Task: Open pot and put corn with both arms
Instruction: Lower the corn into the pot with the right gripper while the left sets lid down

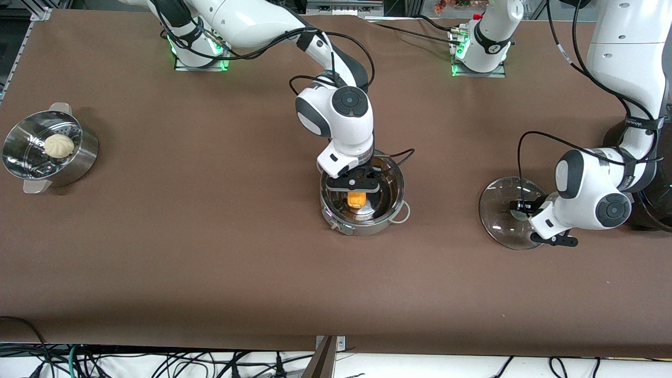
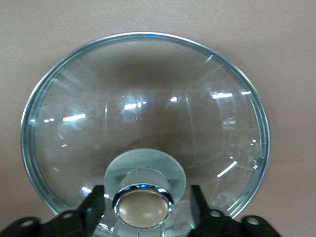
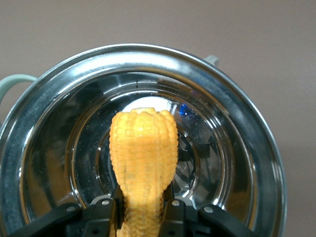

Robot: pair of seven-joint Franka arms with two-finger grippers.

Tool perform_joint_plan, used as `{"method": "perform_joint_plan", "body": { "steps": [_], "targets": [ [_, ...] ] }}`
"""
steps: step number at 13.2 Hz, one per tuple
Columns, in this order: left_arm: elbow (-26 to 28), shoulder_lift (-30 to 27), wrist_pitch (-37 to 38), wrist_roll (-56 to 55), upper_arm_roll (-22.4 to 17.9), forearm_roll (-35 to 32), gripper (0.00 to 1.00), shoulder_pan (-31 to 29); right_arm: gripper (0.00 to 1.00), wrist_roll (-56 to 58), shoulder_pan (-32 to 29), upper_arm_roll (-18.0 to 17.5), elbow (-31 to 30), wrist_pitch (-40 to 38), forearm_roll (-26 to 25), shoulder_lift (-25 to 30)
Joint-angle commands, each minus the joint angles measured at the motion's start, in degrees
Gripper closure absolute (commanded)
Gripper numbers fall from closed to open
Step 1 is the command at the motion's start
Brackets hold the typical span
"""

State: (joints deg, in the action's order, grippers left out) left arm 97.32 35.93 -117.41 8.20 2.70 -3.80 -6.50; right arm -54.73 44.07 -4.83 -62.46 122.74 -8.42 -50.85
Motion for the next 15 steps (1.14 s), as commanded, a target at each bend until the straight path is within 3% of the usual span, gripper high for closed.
{"method": "perform_joint_plan", "body": {
  "steps": [1, 2, 3, 4, 8, 15],
  "targets": [
    [-1.07, -0.59, 0.95, 0.76, 0.46, -0.5, 0.0, -0.18, 1.0, 0.95, 0.14, 0.0, 2.69, -0.31, -0.81, -1.27],
    [-1.16, -1.47, 1.04, 0.59, 0.81, -0.5, 0.0, 0.08, 0.75, 0.95, 0.14, 0.09, 2.69, -0.31, -0.81, -1.27],
    [-1.25, -2.96, 1.13, 0.41, 1.34, -0.5, 0.0, 0.09, 0.57, 0.95, 0.14, 0.26, 2.69, -0.31, -0.81, -1.45],
    [-1.08, -4.8, 2.0, 0.32, 1.69, -0.42, 0.0, 0.09, 0.5, 0.95, 0.14, 0.61, 2.69, -0.31, -0.81, -1.54],
    [-1.08, -11.74, 5.78, -0.29, 3.63, -0.42, 0.0, 0.09, 0.03, 2.17, 0.23, 0.88, 2.52, -0.92, -1.95, -1.45],
    [-1.25, -27.65, 16.41, -0.38, 5.47, -0.42, 0.0, 0.09, 0.0, 5.67, 0.41, 0.88, 2.43, -9.61, -2.3, 3.46]
  ]
}}
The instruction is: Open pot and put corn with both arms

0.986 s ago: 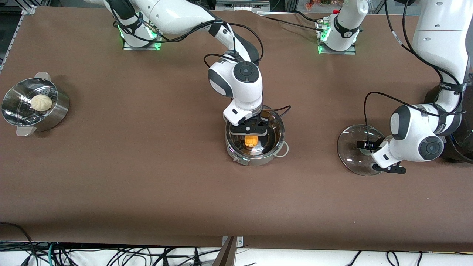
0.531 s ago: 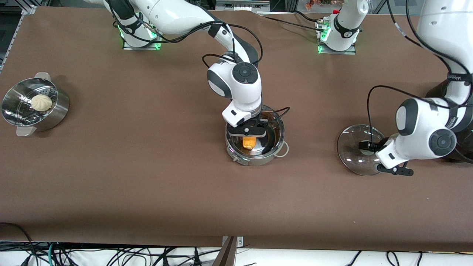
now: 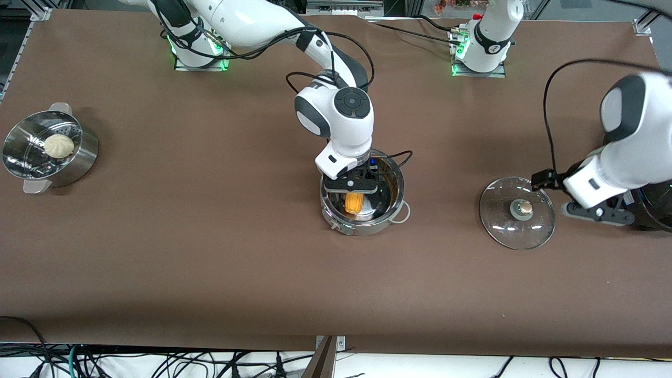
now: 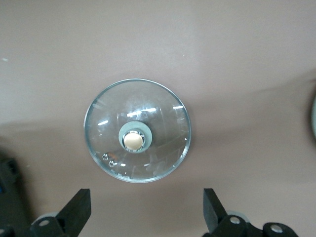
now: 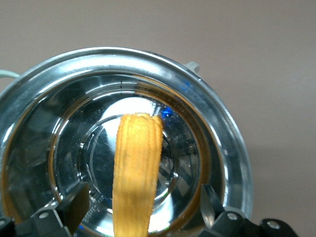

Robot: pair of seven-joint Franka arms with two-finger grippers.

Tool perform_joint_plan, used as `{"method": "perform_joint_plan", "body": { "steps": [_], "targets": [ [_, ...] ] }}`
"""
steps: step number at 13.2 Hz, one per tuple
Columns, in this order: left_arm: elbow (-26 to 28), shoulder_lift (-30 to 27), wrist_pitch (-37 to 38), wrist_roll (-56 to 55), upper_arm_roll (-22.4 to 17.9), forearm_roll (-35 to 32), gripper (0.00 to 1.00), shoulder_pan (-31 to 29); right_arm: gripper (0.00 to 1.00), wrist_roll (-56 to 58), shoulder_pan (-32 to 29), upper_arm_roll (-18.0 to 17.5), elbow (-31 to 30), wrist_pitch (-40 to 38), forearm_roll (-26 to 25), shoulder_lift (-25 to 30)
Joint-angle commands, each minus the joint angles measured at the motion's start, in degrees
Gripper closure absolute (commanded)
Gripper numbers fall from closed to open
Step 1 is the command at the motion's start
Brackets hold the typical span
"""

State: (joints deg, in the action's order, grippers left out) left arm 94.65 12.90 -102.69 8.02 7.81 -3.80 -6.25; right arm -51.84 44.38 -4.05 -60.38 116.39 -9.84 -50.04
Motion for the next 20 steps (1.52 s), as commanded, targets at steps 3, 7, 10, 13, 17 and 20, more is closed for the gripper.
{"method": "perform_joint_plan", "body": {
  "steps": [3, 7, 10, 13, 17, 20],
  "targets": [
    [0.89, -9.36, 1.97, -0.54, 0.01, -0.42, 0.0, 0.18, 0.0, 8.41, -1.13, 3.07, 0.18, -8.79, -0.36, 6.44],
    [2.11, -13.76, 3.02, -7.84, -7.37, 5.56, 0.0, 6.67, 0.0, 15.78, -9.11, 4.05, -0.87, -18.11, 2.17, 12.76],
    [3.26, -14.3, 3.55, -7.41, -7.37, 5.38, 0.0, 7.13, 0.0, 24.75, -16.85, 4.4, -0.79, -24.27, 5.0, 15.93],
    [1.95, -13.69, 4.51, -7.49, -7.55, 5.3, 0.0, 7.3, 0.0, 29.51, -23.79, 5.28, -0.79, -28.49, 5.0, 17.35],
    [-3.42, -10.7, 9.7, -7.58, -7.55, 5.38, 0.0, 7.3, 0.0, 36.71, -31.71, 5.72, -0.87, -31.14, 4.92, 19.98],
    [-3.33, -10.79, 9.79, -7.76, -7.38, 3.29, 0.0, 7.39, 0.0, 42.15, -38.04, 5.63, -7.17, -29.3, 9.56, 26.2]
  ]
}}
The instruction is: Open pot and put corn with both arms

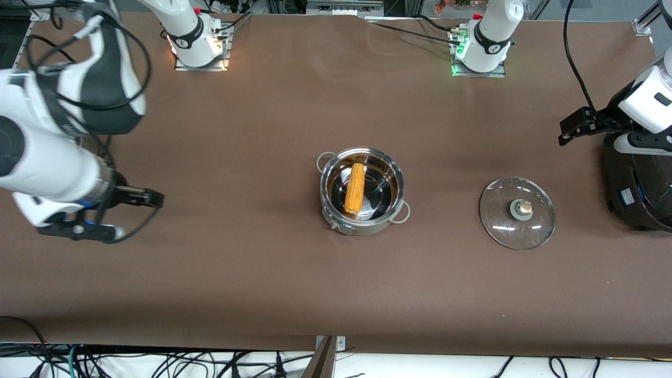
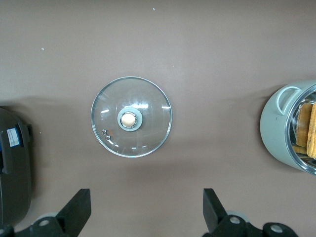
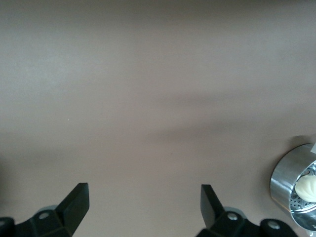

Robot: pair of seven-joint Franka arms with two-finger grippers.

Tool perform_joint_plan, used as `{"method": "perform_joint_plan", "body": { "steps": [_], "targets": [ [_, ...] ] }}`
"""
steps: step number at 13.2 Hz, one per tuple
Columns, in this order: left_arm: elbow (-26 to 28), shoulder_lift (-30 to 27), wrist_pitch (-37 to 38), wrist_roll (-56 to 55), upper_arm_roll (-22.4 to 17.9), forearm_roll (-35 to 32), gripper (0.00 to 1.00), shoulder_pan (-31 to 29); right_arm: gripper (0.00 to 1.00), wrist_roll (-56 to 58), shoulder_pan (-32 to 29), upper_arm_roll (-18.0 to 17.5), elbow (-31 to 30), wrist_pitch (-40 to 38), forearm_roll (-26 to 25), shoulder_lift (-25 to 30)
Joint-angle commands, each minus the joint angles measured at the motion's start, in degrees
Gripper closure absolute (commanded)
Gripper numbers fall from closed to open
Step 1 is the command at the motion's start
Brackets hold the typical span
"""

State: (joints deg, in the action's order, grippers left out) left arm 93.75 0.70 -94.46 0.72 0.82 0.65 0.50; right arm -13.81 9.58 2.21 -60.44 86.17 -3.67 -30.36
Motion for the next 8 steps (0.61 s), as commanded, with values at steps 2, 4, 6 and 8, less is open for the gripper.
{"method": "perform_joint_plan", "body": {
  "steps": [2, 4, 6, 8],
  "targets": [
    [-2.34, 1.32, 1.56, -0.37, -0.21, -2.41, 0.0, 0.64, 0.0, 5.73, -5.44, -0.62, -13.44, 5.03, 3.23, 11.09],
    [-2.16, 1.23, 1.56, -0.37, -0.12, -2.06, 0.0, 0.64, 0.0, 7.73, -5.98, -0.54, -18.64, 6.98, 2.44, 15.05],
    [-2.42, 1.41, 1.74, -0.46, -0.12, -1.71, 0.0, 0.64, 0.0, 8.81, -8.34, -0.54, -21.2, 7.25, 2.61, 17.34],
    [-2.34, 1.41, 1.83, -0.46, -0.12, -1.71, 0.0, 0.73, 0.0, 8.63, -9.93, -0.45, -22.0, 7.17, 2.27, 18.84]
  ]
}}
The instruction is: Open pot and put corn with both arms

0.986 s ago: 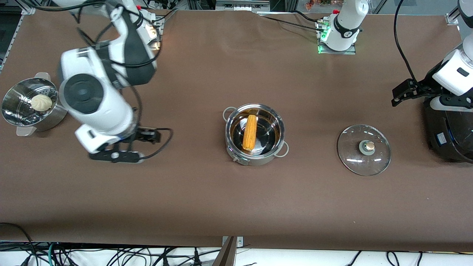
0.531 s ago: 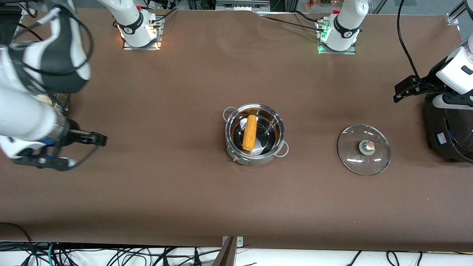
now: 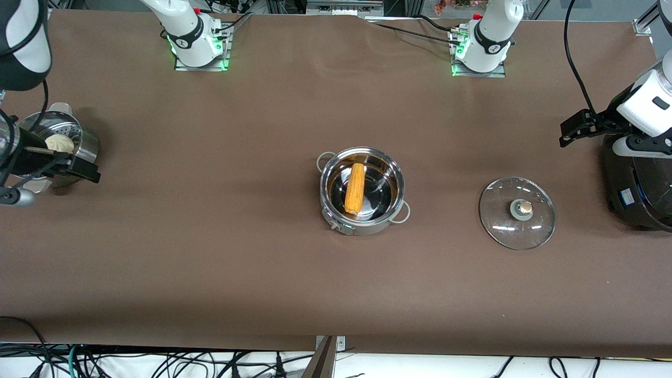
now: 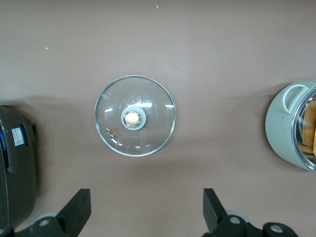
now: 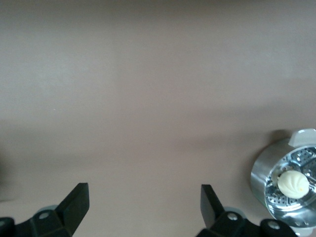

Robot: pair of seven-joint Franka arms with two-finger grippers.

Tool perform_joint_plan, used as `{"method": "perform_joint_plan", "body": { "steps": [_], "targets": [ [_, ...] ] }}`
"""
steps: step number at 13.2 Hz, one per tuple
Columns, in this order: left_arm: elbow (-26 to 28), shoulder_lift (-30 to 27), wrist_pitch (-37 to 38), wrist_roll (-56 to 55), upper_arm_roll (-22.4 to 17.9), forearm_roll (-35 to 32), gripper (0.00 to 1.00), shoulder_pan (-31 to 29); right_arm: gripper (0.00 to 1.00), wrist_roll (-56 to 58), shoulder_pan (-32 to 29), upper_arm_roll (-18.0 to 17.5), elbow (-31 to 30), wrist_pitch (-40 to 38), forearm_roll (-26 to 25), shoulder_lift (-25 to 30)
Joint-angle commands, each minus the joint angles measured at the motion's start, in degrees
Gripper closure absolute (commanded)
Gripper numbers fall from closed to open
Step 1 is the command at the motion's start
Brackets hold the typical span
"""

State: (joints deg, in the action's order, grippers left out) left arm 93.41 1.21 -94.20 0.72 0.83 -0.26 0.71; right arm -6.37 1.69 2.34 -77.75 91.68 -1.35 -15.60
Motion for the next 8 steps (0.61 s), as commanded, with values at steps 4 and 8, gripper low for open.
{"method": "perform_joint_plan", "body": {
  "steps": [4, 8],
  "targets": [
    [-2.09, 0.9, 2.0, -0.37, -0.13, -0.88, 0.0, 0.35, 0.0, 3.2, -4.24, -0.49, -13.18, 0.96, 0.12, 10.39],
    [-2.09, 0.98, 2.0, -0.28, -0.13, -0.88, 0.0, 0.26, 0.0, 3.03, -3.89, -0.58, -14.89, -5.01, 0.12, 12.96]
  ]
}}
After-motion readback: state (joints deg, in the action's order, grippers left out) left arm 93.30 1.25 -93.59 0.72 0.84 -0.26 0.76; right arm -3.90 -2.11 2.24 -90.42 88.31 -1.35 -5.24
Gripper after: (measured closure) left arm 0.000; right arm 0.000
